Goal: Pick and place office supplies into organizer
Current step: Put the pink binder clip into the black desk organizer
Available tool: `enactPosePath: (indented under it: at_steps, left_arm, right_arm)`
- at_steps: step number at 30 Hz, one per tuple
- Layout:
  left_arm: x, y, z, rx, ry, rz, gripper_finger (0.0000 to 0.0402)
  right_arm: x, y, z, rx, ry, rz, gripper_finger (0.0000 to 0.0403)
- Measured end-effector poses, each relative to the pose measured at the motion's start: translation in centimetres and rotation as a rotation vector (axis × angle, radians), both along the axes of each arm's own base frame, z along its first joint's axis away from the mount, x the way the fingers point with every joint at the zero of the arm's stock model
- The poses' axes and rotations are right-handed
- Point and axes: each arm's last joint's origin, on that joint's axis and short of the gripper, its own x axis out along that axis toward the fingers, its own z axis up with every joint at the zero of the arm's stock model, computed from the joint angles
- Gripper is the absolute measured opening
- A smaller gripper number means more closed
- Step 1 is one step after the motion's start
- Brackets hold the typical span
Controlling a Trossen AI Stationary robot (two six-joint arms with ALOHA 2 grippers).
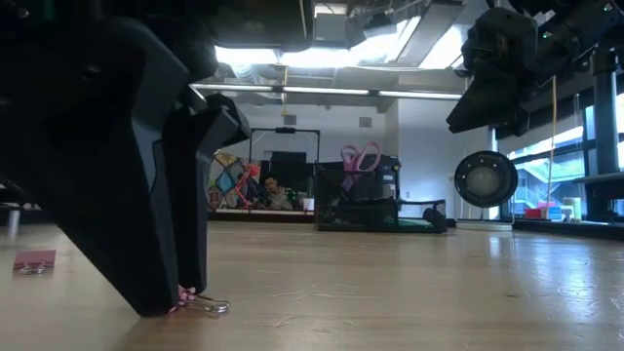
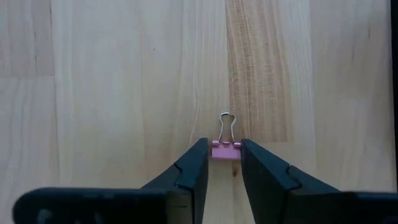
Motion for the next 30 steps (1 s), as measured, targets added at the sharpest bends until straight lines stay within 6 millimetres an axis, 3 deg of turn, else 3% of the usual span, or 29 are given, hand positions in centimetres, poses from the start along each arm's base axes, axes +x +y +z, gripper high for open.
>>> enactPosePath:
  at_steps: [18, 24, 30]
  left_arm:
    - [0.0, 0.0, 0.1, -0.016, -0.002, 0.029, 0.0058]
    - [-0.2, 0.8, 1.9, -0.051, -0.001, 0.058, 0.0057]
    - [0.4, 3.0, 5.6, 0.004, -0.122, 0.103, 0.0057]
  right_arm:
    - [0.0, 0.0, 0.0, 0.000, 0.000, 0.000, 0.0076]
    - [0.0, 0.0, 0.0, 0.000, 0.000, 0.000, 0.0076]
    - [0.0, 0.0, 0.0, 0.001, -0.001, -0.001, 0.0076]
